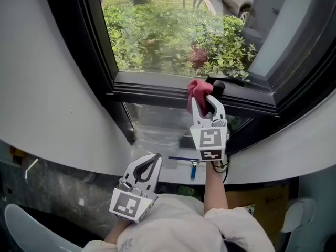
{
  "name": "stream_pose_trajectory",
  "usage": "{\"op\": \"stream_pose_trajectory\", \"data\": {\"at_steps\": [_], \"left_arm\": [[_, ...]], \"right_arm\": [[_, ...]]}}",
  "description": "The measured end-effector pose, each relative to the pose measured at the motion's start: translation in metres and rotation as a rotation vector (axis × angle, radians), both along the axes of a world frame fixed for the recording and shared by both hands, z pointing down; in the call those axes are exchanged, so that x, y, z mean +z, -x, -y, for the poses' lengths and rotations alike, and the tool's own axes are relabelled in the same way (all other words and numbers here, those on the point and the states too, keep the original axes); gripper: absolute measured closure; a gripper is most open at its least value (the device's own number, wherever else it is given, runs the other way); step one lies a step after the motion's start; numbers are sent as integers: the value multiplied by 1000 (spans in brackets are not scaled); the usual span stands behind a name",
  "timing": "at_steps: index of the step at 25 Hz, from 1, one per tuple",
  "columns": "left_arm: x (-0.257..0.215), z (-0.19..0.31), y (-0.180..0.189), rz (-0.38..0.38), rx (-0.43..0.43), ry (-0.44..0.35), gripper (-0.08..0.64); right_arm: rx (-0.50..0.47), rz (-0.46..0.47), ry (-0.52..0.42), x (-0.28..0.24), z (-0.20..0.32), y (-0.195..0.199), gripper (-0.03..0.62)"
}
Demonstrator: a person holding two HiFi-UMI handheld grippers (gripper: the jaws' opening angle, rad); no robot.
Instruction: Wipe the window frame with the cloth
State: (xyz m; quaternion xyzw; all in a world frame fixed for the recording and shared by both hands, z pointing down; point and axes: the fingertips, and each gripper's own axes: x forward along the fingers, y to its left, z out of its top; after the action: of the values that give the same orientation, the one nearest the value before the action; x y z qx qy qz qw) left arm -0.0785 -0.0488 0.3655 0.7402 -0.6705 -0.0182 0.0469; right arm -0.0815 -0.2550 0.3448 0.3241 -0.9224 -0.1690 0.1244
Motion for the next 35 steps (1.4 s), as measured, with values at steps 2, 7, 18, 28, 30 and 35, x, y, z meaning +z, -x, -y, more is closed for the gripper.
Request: {"op": "stream_pose_trajectory", "data": {"at_steps": [2,7,18,28,30,35], "left_arm": [[0,0,-1,-1,2,4,552],[3,0,-2,-1,5,9,551],[2,-3,-6,-12,6,6,551],[12,-13,0,-12,-7,64,552],[9,-15,-2,-18,11,45,552],[10,-23,7,-5,42,62,552]], "right_arm": [[7,1,0,0,2,-3,503],[33,3,0,0,7,-13,503],[91,14,7,-2,19,-39,503],[127,12,4,-1,24,-44,503],[141,37,13,-2,25,-44,503],[101,196,44,-9,19,-47,503]]}}
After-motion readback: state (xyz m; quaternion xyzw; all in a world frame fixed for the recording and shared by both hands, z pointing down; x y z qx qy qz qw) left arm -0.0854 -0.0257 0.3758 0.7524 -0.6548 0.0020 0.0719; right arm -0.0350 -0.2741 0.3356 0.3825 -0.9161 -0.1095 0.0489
